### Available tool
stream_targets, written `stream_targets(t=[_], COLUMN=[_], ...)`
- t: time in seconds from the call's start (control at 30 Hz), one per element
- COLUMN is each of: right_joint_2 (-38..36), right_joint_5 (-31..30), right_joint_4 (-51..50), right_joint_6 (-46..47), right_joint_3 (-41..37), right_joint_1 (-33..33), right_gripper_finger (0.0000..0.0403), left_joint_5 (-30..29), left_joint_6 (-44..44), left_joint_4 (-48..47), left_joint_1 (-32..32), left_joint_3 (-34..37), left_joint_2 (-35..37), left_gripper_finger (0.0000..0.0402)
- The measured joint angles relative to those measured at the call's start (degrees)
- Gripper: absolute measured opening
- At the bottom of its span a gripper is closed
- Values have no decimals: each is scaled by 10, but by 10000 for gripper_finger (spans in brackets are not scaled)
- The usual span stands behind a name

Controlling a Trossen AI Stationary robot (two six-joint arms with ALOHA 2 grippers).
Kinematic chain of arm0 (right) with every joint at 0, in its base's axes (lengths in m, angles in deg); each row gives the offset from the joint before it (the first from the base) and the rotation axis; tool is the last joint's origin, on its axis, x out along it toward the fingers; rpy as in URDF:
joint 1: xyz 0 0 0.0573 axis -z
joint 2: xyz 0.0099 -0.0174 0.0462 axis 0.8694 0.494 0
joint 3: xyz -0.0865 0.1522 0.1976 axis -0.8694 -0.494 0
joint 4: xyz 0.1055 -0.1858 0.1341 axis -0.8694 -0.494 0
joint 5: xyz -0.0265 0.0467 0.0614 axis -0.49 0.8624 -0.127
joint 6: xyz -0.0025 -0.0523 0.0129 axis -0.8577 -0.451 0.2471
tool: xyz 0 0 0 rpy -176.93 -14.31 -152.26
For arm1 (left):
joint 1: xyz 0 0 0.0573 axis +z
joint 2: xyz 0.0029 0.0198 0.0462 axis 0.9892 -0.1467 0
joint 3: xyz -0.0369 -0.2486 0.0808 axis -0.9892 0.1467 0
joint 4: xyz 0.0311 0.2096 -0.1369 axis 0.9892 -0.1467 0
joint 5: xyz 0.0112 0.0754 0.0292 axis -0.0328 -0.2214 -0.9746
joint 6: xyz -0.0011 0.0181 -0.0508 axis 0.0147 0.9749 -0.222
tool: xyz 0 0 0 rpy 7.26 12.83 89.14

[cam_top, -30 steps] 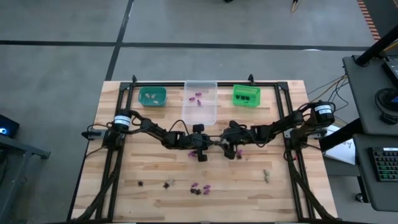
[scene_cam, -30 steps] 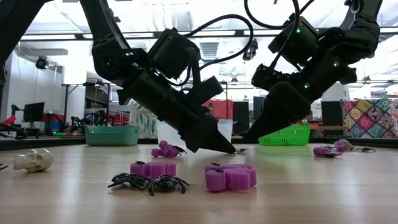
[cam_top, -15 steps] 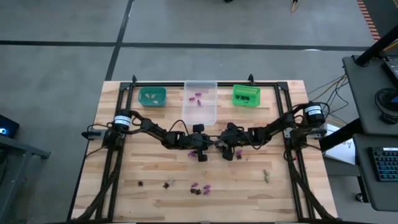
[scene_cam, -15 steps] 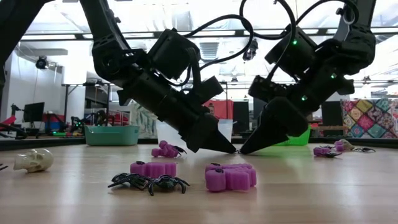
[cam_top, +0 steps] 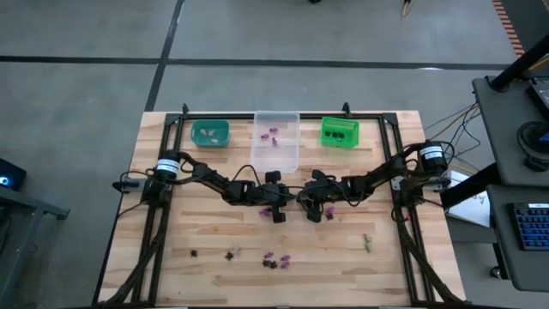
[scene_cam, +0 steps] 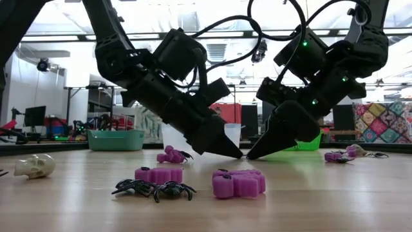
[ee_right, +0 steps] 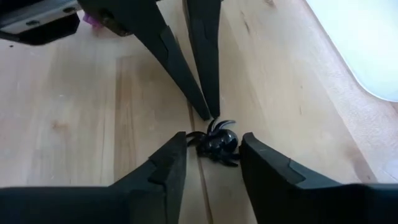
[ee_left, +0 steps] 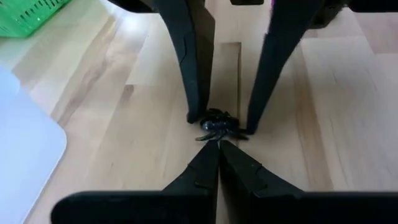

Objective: Sort Halloween decoration
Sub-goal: Put the black spider toy into the green bin

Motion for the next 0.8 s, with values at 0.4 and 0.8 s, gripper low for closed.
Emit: stream_targets(t=[0.4,0.8], right_joint_2=[-18,-123], right_joint_5=[11,13], right_joint_4=[-8,-151], right_joint_6=[2,102], right_joint_3=[-2,3], right_joint_1=[1,2], right_gripper_finger=[55,9], left_joint_5=[-4,15], left_joint_6=[11,29], left_joint_4=[-43,-34], left_joint_1=[0,-1], left_joint_3=[9,19], left_joint_2=[84,62], left_gripper_finger=[0,0])
